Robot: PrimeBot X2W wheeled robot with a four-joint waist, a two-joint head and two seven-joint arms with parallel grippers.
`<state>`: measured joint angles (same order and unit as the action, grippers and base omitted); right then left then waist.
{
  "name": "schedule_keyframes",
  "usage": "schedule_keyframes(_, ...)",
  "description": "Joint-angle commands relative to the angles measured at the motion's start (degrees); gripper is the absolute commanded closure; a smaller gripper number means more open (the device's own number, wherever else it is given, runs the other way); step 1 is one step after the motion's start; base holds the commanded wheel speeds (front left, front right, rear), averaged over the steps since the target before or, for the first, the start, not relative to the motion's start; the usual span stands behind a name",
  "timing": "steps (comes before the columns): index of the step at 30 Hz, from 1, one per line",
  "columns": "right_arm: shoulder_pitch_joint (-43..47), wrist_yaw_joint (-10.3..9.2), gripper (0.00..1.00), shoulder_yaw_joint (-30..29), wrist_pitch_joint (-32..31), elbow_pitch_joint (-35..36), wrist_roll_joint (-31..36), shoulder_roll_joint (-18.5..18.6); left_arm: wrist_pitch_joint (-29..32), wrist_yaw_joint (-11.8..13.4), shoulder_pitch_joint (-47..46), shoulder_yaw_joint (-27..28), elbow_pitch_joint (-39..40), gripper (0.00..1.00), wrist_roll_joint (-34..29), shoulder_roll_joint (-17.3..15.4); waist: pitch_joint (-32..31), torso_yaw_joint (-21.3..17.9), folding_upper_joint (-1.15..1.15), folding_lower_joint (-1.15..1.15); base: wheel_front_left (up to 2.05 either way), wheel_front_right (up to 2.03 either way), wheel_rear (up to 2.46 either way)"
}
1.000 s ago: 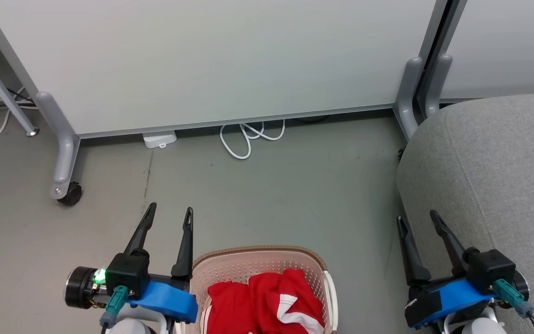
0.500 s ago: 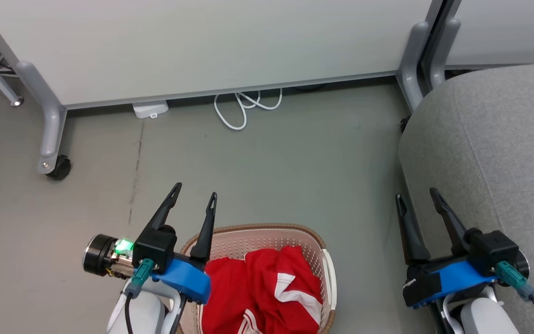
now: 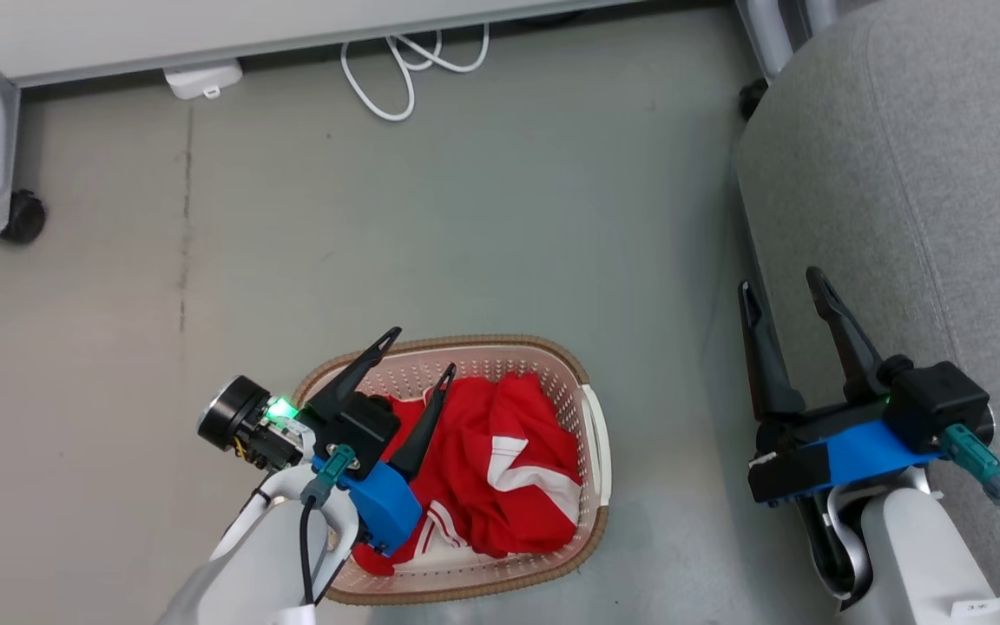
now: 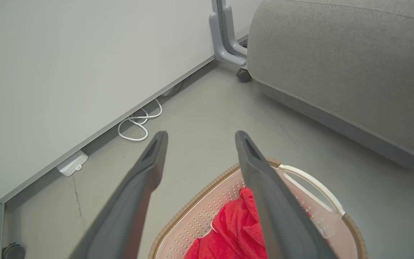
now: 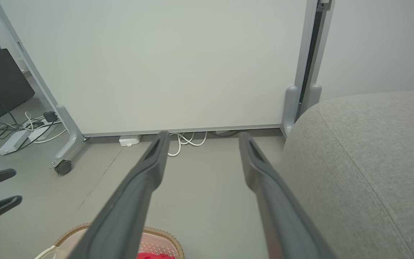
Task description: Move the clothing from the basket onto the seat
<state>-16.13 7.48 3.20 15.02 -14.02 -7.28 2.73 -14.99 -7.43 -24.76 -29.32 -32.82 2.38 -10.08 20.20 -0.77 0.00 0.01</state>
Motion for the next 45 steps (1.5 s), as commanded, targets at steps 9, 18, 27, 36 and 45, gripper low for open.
schedule_keyframes(9, -5.0, 0.03, 0.0, 1.0, 0.2, 1.3, -0.7, 0.3, -0.3, -0.1, -6.9, -10.1, -7.8, 0.0, 3.5, -3.4, 9.2, -3.5, 0.0, -0.01, 0.0, 0.0, 0.0)
schedule_keyframes(18, -8.1, 0.03, 0.0, 0.7, 0.2, 2.6, 0.0, 0.3, -0.3, -0.1, -11.5, -19.7, -16.5, 0.0, 5.8, -5.2, 15.4, -5.2, 0.0, -0.01, 0.0, 0.0, 0.0)
schedule_keyframes(27, -11.3, 0.03, 0.0, 0.6, 0.2, 4.5, 0.7, 0.3, -0.3, -0.1, -17.5, -27.4, -23.9, 0.0, 8.2, -5.7, 22.5, -6.4, 0.0, -0.01, 0.0, 0.0, 0.0)
schedule_keyframes(36, -14.6, 0.03, 0.0, 0.5, 0.2, 6.3, 1.9, 0.3, -0.3, -0.1, -24.5, -35.5, -31.2, 0.0, 9.2, -5.7, 29.4, -6.7, 0.0, -0.01, 0.0, 0.0, 0.0)
schedule_keyframes(45, -16.5, 0.03, 0.0, 0.7, 0.2, 8.0, 2.0, 0.3, 2.4, -0.1, -29.5, -41.7, -37.7, 0.0, 11.6, -6.4, 34.4, -8.4, 0.0, -0.01, 0.0, 0.0, 0.0)
